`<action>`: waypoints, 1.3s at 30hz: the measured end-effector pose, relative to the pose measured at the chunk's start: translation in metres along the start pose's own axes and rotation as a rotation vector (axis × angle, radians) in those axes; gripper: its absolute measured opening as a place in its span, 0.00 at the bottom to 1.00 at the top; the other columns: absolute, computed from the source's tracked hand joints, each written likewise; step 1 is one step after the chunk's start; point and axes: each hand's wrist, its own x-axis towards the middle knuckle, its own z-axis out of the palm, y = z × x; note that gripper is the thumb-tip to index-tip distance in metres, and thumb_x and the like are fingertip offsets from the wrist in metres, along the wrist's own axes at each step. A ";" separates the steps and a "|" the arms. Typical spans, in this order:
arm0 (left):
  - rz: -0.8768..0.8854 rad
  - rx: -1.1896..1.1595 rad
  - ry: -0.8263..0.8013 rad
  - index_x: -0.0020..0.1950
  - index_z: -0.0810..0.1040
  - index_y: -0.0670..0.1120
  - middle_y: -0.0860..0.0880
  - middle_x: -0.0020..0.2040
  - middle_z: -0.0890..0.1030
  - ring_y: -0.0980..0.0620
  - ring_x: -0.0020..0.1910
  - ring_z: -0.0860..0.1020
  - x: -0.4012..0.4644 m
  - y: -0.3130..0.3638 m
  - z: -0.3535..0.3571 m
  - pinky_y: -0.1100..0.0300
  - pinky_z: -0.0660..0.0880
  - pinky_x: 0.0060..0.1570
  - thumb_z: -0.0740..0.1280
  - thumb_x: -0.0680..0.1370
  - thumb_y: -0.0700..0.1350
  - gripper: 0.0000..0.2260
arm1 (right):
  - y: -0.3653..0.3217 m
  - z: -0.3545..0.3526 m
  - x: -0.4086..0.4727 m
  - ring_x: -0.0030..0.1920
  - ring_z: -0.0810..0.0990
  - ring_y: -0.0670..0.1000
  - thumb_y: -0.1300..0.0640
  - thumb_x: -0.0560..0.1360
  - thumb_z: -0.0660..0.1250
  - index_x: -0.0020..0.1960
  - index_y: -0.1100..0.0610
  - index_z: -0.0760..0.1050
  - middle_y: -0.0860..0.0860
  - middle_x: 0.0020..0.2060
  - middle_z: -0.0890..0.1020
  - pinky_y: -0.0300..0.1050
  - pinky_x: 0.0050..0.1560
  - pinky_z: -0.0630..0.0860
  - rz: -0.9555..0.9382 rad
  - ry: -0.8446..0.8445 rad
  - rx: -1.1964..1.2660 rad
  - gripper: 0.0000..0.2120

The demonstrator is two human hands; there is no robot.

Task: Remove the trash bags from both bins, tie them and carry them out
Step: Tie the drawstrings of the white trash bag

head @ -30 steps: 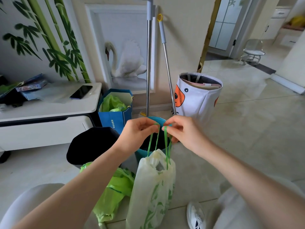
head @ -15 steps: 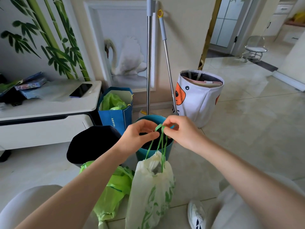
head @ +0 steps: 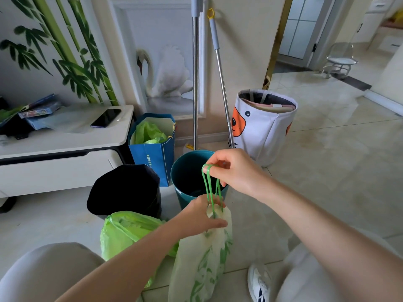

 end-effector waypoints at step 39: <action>-0.042 -0.083 0.303 0.43 0.80 0.52 0.53 0.36 0.81 0.58 0.31 0.76 0.021 -0.027 0.016 0.65 0.70 0.31 0.65 0.76 0.46 0.05 | 0.035 -0.042 0.010 0.33 0.67 0.52 0.35 0.68 0.60 0.28 0.52 0.73 0.55 0.30 0.68 0.50 0.41 0.67 0.106 -0.067 0.005 0.22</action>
